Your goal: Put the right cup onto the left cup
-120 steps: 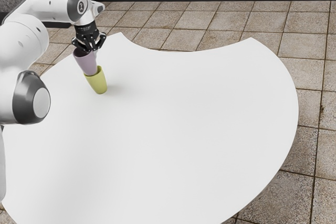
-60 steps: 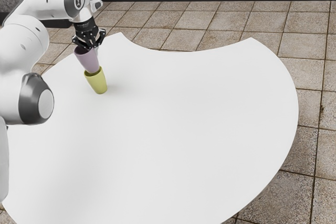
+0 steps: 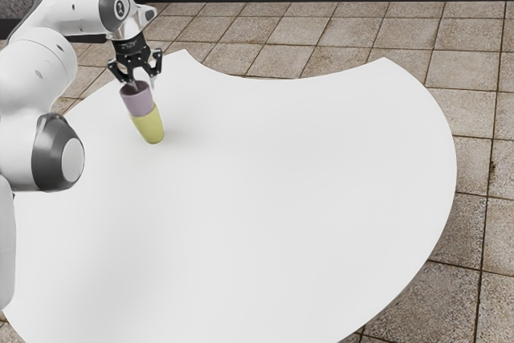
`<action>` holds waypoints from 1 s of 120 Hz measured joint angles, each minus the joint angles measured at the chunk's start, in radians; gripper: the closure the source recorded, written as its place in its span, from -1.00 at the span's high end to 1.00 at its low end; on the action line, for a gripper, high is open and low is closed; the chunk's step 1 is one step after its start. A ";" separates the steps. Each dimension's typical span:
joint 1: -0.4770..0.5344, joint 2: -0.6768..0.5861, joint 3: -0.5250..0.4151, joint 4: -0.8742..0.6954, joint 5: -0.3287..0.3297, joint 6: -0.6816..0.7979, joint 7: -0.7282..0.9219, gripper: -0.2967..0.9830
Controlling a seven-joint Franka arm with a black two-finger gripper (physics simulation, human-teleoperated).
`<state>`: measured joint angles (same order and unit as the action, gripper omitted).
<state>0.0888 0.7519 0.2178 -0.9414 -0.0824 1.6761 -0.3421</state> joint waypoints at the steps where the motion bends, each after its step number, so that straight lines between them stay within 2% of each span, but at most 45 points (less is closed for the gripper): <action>1: 0.000 0.000 0.000 0.000 0.000 0.000 0.000 -0.18; 14: 0.000 -0.001 0.000 0.003 -0.001 -0.001 0.002 0.10; 29: 0.000 -0.003 0.000 0.023 -0.001 -0.008 0.004 0.28; 54: -0.001 -0.014 0.000 0.068 0.002 -0.033 0.006 0.43; 72: -0.010 -0.089 -0.006 0.063 0.007 -0.059 0.007 0.47; 83: -0.049 -0.201 -0.006 -0.042 0.014 -0.072 0.029 0.49; 106: -0.181 -0.492 -0.021 -0.374 0.053 -0.078 0.160 0.50; 120: -0.244 -0.612 -0.020 -0.511 0.081 -0.067 0.233 0.51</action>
<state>-0.1553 0.1402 0.1975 -1.4521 -0.0019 1.6088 -0.1093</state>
